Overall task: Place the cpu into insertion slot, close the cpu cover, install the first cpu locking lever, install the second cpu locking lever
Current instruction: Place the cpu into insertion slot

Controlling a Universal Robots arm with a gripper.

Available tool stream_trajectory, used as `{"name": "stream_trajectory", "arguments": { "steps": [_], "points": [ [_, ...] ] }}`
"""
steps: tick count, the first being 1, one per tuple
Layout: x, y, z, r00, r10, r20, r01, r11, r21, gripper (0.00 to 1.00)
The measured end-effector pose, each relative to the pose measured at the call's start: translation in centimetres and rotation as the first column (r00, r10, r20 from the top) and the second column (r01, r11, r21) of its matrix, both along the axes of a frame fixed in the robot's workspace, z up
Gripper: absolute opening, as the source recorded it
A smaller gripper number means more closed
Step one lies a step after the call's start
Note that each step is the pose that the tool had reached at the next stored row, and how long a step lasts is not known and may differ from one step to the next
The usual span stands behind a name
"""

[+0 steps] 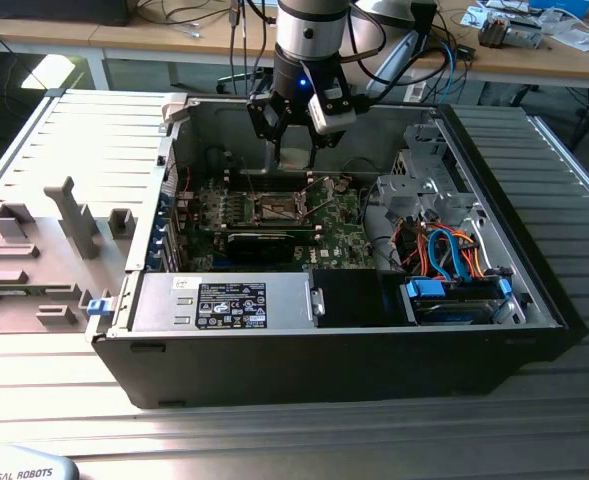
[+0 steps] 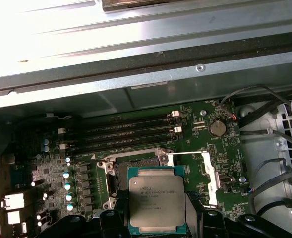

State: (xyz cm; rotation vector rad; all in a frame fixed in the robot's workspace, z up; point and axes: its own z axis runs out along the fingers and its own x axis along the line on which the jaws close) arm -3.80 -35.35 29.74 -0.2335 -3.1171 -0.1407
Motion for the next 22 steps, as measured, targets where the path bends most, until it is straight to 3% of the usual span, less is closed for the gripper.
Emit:
{"name": "stream_trajectory", "arguments": {
  "steps": [22],
  "points": [
    [0.00,0.00,0.00,0.9999,-0.015,0.0000,0.015,0.9999,0.0000,0.54]
  ]
}}
